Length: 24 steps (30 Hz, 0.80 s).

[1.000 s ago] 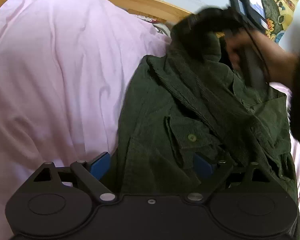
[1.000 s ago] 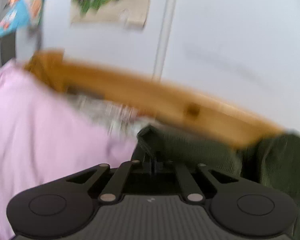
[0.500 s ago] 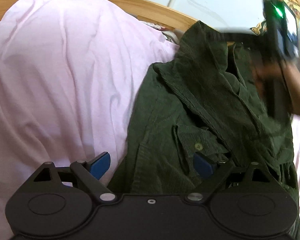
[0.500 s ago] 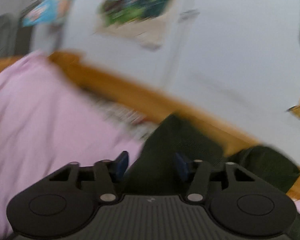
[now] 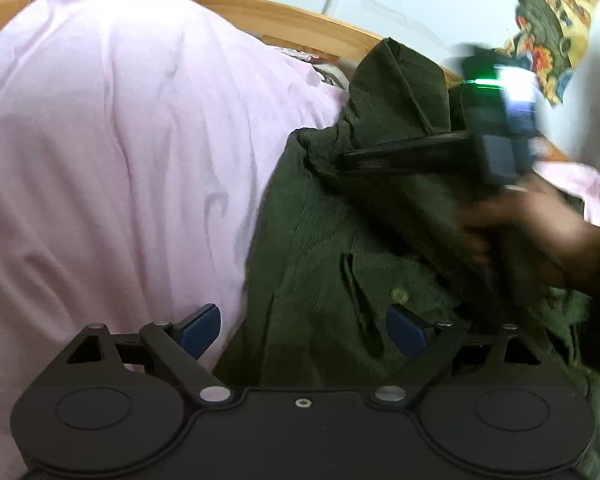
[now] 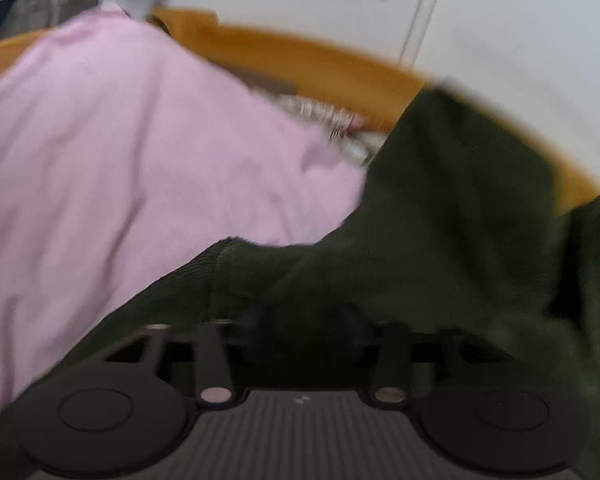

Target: Fold large clothes

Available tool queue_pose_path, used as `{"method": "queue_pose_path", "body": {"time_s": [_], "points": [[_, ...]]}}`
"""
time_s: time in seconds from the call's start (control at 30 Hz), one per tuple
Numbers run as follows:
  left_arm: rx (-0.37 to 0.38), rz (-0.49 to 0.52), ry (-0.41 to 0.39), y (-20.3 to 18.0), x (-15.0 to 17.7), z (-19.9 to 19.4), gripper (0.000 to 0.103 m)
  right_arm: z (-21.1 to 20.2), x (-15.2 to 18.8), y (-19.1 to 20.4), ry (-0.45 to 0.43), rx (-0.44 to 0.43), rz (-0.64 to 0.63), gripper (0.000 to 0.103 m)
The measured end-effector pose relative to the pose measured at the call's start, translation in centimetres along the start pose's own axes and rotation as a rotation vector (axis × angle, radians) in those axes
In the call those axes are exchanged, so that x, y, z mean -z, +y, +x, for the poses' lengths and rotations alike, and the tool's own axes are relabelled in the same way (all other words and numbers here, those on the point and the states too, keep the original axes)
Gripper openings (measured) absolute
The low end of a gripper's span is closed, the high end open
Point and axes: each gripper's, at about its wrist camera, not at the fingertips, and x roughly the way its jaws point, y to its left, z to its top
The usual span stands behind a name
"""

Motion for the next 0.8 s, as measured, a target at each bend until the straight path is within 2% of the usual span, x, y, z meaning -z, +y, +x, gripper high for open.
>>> {"method": "queue_pose_path", "body": {"time_s": [0.07,0.13,0.2,0.3,0.4,0.47,0.5,0.57,0.6,0.67,0.73,0.8], "points": [[0.014,-0.04,-0.011,0.2,-0.1,0.3,0.091,-2.6,0.0,-3.0,-0.054,0.074,0.027,0.075],[0.026,-0.073,-0.021,0.3,-0.1,0.4,0.092,-4.1,-0.3,-6.9,-0.095,0.197,0.097,0.082],[0.029,-0.091,-0.039,0.4,0.0,0.0,0.096,-4.5,-0.4,-11.3,-0.11,0.332,0.198,0.083],[0.041,-0.094,-0.088,0.5,0.3,-0.8,0.1,-3.2,-0.2,-17.3,-0.11,0.475,0.352,0.082],[0.046,-0.068,-0.121,0.2,0.7,-0.5,0.1,-1.1,0.4,-21.8,-0.089,0.565,0.5,0.074],[0.045,-0.054,-0.121,0.0,0.9,0.1,0.1,-0.6,0.9,-23.9,-0.1,0.554,0.605,0.065],[0.048,-0.055,-0.118,0.0,0.9,0.4,0.1,-0.5,1.1,-24.6,-0.114,0.537,0.644,0.064],[0.05,-0.062,-0.105,0.1,1.0,1.0,0.1,-0.1,1.3,-25.4,-0.134,0.519,0.683,0.058],[0.046,-0.067,-0.101,0.1,0.9,1.3,0.1,0.1,1.2,-25.6,-0.125,0.516,0.685,0.053],[0.044,-0.071,-0.094,0.2,0.9,1.7,0.1,0.6,1.2,-25.9,-0.089,0.513,0.688,0.024],[0.041,-0.081,-0.093,0.3,0.8,1.8,0.1,0.6,1.3,-26.0,-0.102,0.5,0.705,0.01],[0.042,-0.089,-0.094,0.4,0.7,1.7,0.1,-0.3,1.6,-25.1,-0.122,0.5,0.691,0.008]]}}
